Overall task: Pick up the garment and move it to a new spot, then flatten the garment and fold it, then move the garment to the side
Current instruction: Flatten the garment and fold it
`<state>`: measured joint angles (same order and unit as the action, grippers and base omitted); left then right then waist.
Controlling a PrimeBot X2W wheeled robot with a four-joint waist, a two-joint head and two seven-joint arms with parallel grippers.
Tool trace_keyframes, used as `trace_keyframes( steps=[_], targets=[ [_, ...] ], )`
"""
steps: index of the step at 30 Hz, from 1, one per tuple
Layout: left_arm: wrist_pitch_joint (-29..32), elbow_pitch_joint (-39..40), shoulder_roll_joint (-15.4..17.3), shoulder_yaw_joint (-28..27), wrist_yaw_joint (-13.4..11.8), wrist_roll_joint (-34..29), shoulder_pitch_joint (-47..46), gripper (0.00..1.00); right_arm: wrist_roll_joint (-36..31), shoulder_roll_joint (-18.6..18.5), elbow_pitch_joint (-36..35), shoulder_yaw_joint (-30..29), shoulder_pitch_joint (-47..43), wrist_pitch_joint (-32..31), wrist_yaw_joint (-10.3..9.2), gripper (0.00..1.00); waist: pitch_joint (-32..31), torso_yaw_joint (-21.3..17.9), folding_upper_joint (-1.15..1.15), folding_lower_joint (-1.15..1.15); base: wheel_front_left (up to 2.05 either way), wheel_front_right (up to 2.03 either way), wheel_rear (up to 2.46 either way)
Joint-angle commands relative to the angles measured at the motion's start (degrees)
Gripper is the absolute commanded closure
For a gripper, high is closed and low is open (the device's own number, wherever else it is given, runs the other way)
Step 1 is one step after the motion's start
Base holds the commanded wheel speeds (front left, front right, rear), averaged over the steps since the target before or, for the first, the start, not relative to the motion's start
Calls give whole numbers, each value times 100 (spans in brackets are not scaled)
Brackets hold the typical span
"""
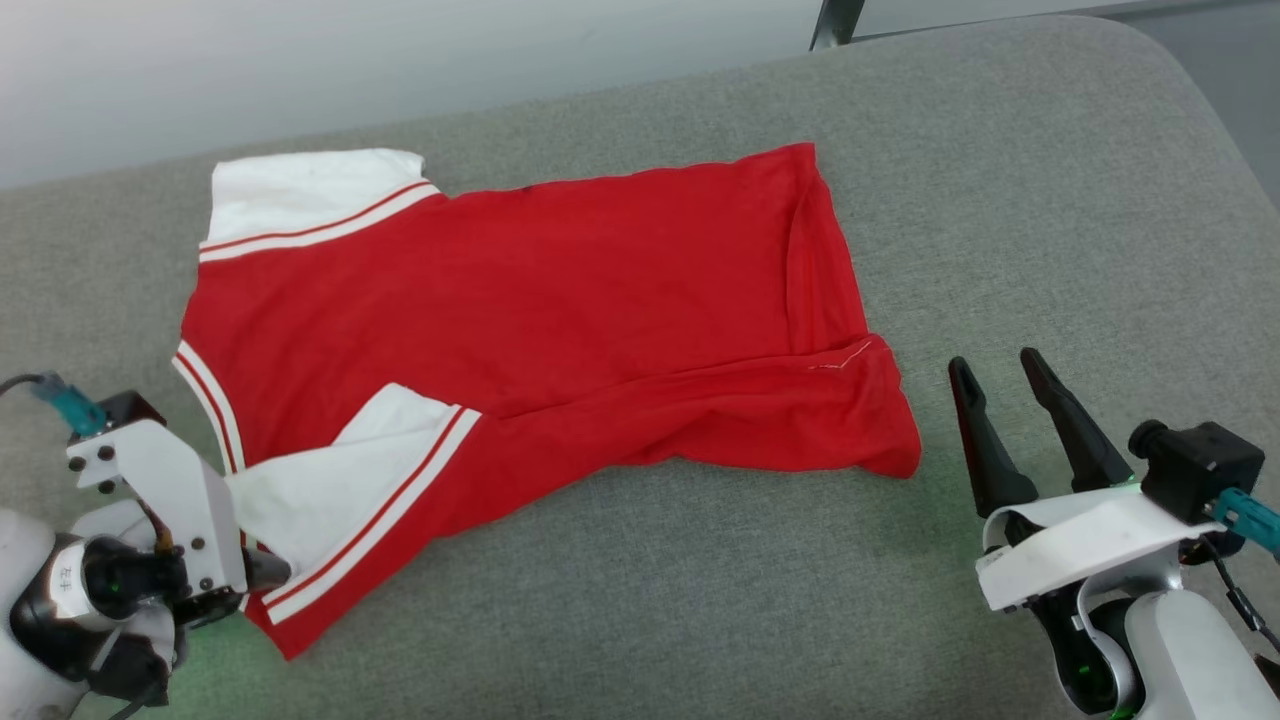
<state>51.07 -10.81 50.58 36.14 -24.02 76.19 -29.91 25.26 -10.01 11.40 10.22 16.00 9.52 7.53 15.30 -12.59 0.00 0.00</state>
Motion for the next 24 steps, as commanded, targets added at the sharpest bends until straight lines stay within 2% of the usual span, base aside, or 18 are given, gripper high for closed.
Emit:
trace_keyframes(
  steps=[1,2,3,4,10,17,24],
  targets=[
    [-117,-162,-209,119,49,-41,158,41,25,-2,-4,24,80,-36,-8,0,0,0,0,0,0,0,0],
    [-147,-259,-285,158,89,-61,165,55,23,-13,-3,42,85,-58,-8,0,-1,1,0,0,0,0,0],
    [-137,-344,-347,205,113,-75,172,84,22,-20,-10,49,90,-84,-8,0,-2,1,0,0,0,0,0],
    [-116,-403,-400,238,139,-70,165,100,55,-18,11,43,86,-135,-8,0,-4,5,0,0,0,0,0],
    [-112,-531,-470,215,249,-83,-16,100,28,-45,73,0,122,-718,-8,0,-20,51,0,0,0,0,0],
    [-111,-426,-402,209,301,-176,-193,100,47,-147,104,10,303,-2429,-8,0,-125,183,0,0,0,0,0],
    [-94,-372,-626,338,409,-319,-430,100,142,-182,611,173,793,-4016,-9,0,-68,432,0,0,0,0,0]
  ],
)
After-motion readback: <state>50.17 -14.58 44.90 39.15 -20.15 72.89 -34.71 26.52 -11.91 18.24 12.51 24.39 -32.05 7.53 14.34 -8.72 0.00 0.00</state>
